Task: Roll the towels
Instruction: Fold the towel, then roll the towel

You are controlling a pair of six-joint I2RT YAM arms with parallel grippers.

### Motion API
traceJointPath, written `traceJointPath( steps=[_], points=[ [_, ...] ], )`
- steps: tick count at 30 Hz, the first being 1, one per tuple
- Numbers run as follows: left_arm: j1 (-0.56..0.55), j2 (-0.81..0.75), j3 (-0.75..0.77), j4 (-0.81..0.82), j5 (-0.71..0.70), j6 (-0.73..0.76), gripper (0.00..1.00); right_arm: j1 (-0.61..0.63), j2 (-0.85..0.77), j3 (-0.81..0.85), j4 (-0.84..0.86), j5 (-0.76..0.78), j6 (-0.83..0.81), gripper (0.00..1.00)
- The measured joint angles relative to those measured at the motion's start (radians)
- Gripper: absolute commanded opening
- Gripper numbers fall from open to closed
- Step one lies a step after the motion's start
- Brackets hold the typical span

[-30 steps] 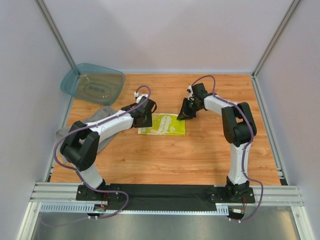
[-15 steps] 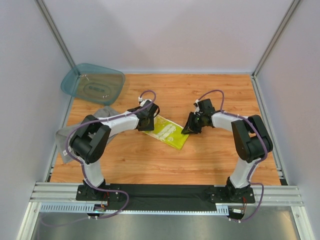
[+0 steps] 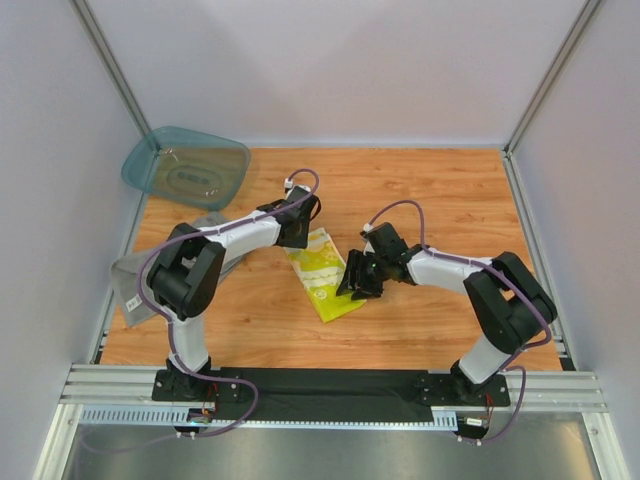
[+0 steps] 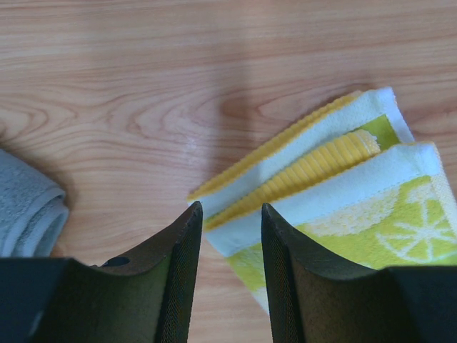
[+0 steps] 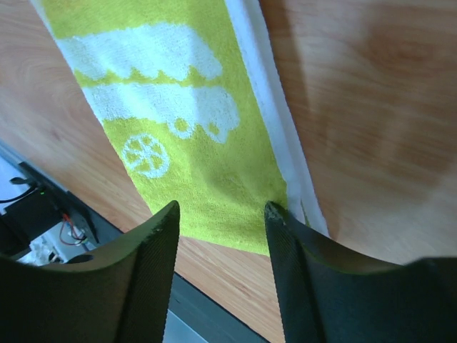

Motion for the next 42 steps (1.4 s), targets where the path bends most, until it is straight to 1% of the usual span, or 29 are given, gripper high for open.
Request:
traceJointPath(
  steps=[3, 6, 10, 13, 14, 16, 17, 20, 25, 29, 33, 42],
  points=[
    [-0.004, -0.041, -0.002, -0.034, -0.013, 0.019, 0.46, -0.003, -0.031, 0.013, -0.089, 0.069, -0.017, 0.57],
    [-0.024, -0.126, -0.023, -0.064, -0.022, 0.019, 0.46, -0.005, -0.060, 0.030, -0.166, 0.116, -0.044, 0.56],
    [-0.099, -0.282, -0.083, -0.078, -0.009, -0.010, 0.45, -0.005, -0.098, 0.059, -0.225, 0.141, -0.083, 0.55],
    [-0.176, -0.343, -0.116, -0.074, 0.026, -0.046, 0.45, -0.005, -0.127, 0.072, -0.247, 0.158, -0.110, 0.49],
    [-0.198, -0.349, -0.127, -0.068, 0.044, -0.060, 0.45, -0.008, -0.137, 0.074, -0.254, 0.166, -0.117, 0.44],
    [-0.246, -0.349, -0.159, -0.051, 0.080, -0.087, 0.45, -0.014, -0.153, 0.074, -0.268, 0.178, -0.133, 0.38],
    [-0.266, -0.346, -0.177, -0.047, 0.099, -0.102, 0.45, -0.023, -0.155, 0.074, -0.272, 0.184, -0.139, 0.33],
    [-0.318, -0.328, -0.214, -0.042, 0.144, -0.140, 0.45, -0.050, -0.153, 0.074, -0.277, 0.201, -0.159, 0.25],
    [-0.381, -0.309, -0.233, -0.005, 0.206, -0.196, 0.45, -0.073, -0.120, 0.036, -0.240, 0.208, -0.171, 0.18],
    [-0.416, -0.293, -0.233, 0.037, 0.231, -0.228, 0.44, -0.073, -0.078, -0.027, -0.204, 0.169, -0.161, 0.16],
    [-0.428, -0.264, -0.255, 0.085, 0.253, -0.257, 0.43, -0.072, -0.079, -0.036, -0.178, 0.157, -0.159, 0.15],
    [-0.430, -0.249, -0.394, 0.145, 0.258, -0.316, 0.42, -0.067, -0.085, -0.029, -0.197, 0.188, -0.164, 0.15]
  ],
)
